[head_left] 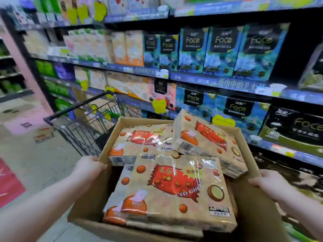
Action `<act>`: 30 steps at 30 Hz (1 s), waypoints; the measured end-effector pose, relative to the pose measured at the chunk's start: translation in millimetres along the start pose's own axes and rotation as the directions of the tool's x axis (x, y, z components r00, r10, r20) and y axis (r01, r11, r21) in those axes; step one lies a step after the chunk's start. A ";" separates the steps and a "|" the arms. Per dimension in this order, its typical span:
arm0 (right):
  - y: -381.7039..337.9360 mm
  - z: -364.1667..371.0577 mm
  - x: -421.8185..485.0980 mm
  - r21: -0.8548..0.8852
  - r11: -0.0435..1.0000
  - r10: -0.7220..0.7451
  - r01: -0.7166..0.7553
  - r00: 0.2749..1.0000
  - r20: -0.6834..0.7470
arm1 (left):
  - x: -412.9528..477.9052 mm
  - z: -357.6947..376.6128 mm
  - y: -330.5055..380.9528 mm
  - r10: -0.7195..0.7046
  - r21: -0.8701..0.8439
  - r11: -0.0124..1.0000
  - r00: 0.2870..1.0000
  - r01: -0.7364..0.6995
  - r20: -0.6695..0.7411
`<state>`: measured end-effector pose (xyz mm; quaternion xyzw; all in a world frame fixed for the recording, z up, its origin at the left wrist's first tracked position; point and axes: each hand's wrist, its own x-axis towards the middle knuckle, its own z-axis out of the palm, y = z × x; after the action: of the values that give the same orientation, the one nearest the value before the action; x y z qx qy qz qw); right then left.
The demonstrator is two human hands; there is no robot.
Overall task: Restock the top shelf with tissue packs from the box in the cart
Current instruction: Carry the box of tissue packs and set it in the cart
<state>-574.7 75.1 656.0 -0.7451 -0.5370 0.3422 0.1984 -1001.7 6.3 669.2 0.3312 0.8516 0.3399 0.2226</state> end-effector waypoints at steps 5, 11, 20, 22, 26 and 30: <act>-82.5 46.6 20.6 -0.017 0.997 -0.070 0.072 0.995 0.067 | 59.5 -50.4 -15.8 -0.056 -0.025 0.998 0.995 0.054 -0.080; -160.3 76.4 65.3 -0.057 0.988 -0.138 0.143 0.986 0.093 | 123.7 -72.5 -18.3 -0.118 -0.027 0.993 0.985 0.115 -0.127; -232.7 114.1 169.8 -0.017 0.994 -0.109 0.111 0.988 0.114 | 242.5 -66.0 32.8 -0.055 0.062 0.996 0.984 0.066 -0.169; -247.1 116.2 189.4 0.018 0.995 -0.103 0.102 0.990 0.094 | 269.0 -61.1 50.4 -0.037 0.055 0.997 0.986 0.046 -0.164; -263.2 120.5 212.9 0.037 0.996 -0.088 0.086 0.995 0.044 | 313.7 -46.1 70.6 -0.049 0.057 0.997 0.989 0.057 -0.141; -269.6 131.3 226.6 0.015 0.998 -0.058 0.058 0.998 -0.009 | 355.6 -26.7 78.1 -0.020 0.021 1.000 0.996 0.022 -0.089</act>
<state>-805.9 370.7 677.2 -0.7291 -0.5550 0.3370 0.2163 -1228.0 292.1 689.0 0.3092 0.8678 0.3423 0.1846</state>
